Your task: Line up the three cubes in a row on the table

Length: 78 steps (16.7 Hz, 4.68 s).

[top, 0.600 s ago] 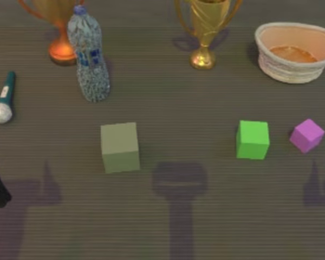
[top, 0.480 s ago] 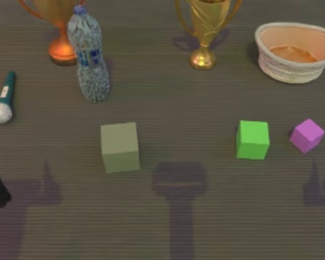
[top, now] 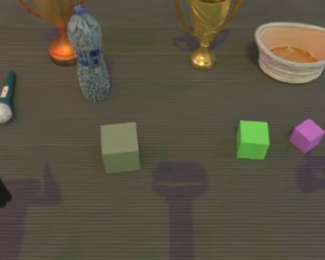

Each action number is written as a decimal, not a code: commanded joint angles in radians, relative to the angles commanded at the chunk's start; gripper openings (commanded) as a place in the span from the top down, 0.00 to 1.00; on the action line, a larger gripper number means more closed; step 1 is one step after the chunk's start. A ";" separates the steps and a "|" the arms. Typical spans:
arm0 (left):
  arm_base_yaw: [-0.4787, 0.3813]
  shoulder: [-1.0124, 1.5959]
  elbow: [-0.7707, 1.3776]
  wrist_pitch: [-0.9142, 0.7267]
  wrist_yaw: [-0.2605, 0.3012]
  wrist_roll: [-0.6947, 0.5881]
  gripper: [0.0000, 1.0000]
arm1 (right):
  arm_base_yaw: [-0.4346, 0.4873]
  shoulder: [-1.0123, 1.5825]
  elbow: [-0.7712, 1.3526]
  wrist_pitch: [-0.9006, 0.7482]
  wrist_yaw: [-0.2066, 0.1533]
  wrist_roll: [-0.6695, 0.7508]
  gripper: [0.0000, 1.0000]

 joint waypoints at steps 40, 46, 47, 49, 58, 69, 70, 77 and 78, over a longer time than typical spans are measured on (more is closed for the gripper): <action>0.000 0.000 0.000 0.000 0.000 0.000 0.00 | 0.105 1.904 1.182 -0.595 0.002 -0.377 0.00; 0.000 0.000 0.000 0.000 0.000 0.000 0.00 | 0.105 1.904 1.182 -0.595 0.002 -0.377 0.38; 0.000 0.000 0.000 0.000 0.000 0.000 0.00 | 0.105 1.904 1.182 -0.595 0.002 -0.377 0.45; 0.000 0.000 0.000 0.000 0.000 0.000 0.00 | 0.105 1.904 1.182 -0.595 0.002 -0.377 0.60; 0.000 0.000 0.000 0.000 0.000 0.000 0.00 | 0.105 1.904 1.182 -0.595 0.002 -0.377 1.00; 0.000 0.000 0.000 0.000 0.000 0.000 0.00 | 0.110 1.811 1.282 -0.775 -0.012 -0.370 1.00; 0.000 0.000 0.000 0.000 0.000 0.000 0.00 | 0.111 1.797 1.301 -0.809 -0.012 -0.369 1.00; 0.000 0.000 0.000 0.000 0.000 0.000 0.00 | 0.109 1.776 1.323 -0.845 -0.012 -0.366 1.00; 0.000 0.000 0.000 0.000 0.000 0.000 0.00 | 0.116 1.776 1.324 -0.846 -0.012 -0.356 1.00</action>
